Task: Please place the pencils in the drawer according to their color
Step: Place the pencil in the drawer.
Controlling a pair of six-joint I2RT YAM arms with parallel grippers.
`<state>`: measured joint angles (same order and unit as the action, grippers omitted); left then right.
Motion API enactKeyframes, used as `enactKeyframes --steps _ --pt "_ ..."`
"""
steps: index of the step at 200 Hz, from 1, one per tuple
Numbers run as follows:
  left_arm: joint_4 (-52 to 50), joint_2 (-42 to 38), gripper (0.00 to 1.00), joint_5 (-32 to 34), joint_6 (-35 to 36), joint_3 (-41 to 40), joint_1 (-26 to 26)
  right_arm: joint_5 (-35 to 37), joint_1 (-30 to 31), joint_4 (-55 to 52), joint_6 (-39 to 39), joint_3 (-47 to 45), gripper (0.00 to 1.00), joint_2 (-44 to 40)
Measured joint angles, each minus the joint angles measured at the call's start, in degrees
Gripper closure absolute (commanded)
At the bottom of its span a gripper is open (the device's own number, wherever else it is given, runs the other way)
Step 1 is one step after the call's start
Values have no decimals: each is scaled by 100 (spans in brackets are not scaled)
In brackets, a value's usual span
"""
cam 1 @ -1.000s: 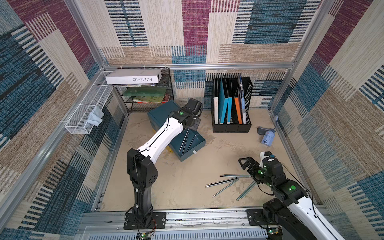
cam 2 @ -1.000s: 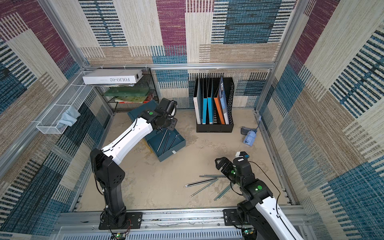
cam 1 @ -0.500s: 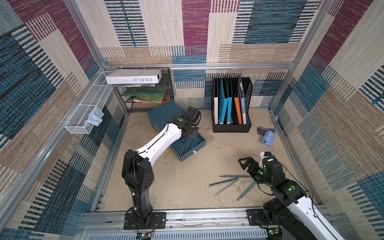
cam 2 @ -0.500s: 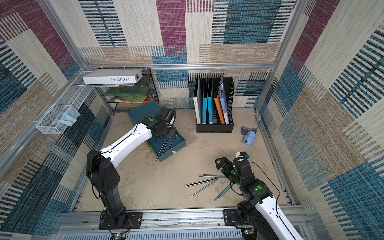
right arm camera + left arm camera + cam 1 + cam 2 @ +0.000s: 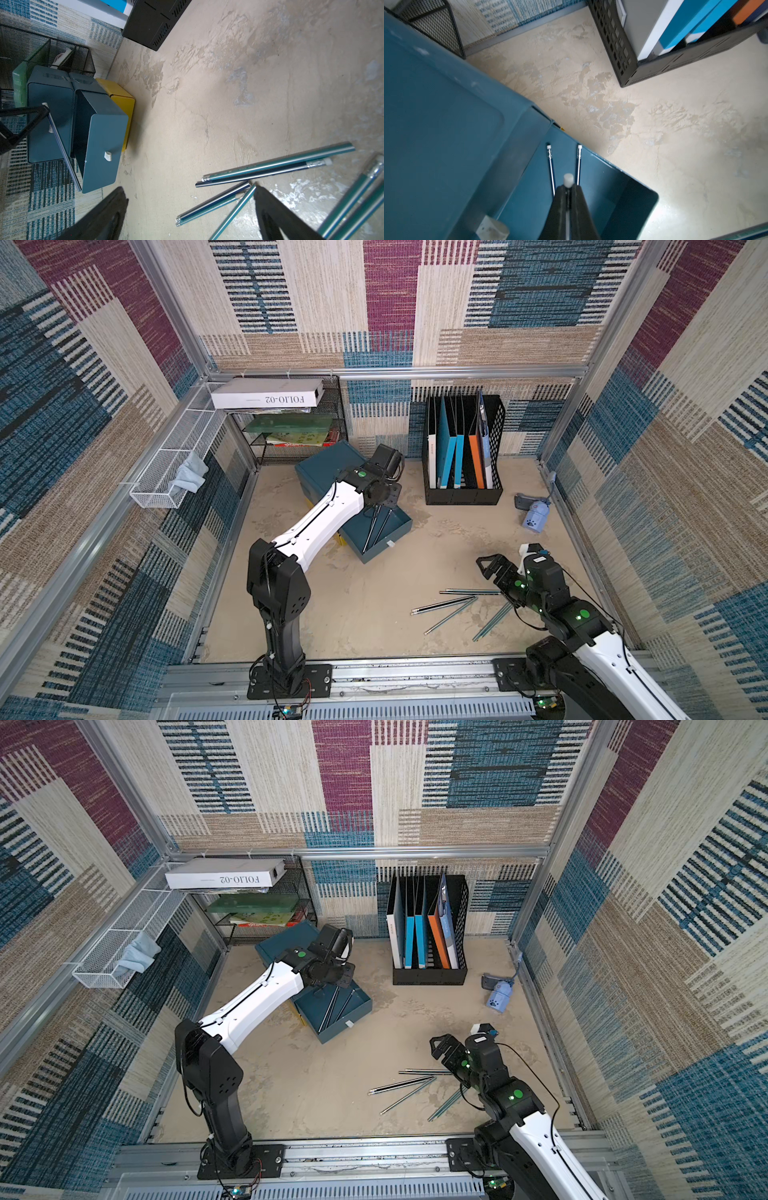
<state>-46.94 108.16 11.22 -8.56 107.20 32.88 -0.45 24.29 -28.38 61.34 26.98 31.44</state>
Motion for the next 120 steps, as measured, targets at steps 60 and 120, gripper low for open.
enactKeyframes --steps 60,120 --pt "17 431 100 260 133 682 -7 11 0 0 -2 0 1 -57" --pt "107 444 100 420 219 160 -17 57 2 -2 0 0 1 -114"
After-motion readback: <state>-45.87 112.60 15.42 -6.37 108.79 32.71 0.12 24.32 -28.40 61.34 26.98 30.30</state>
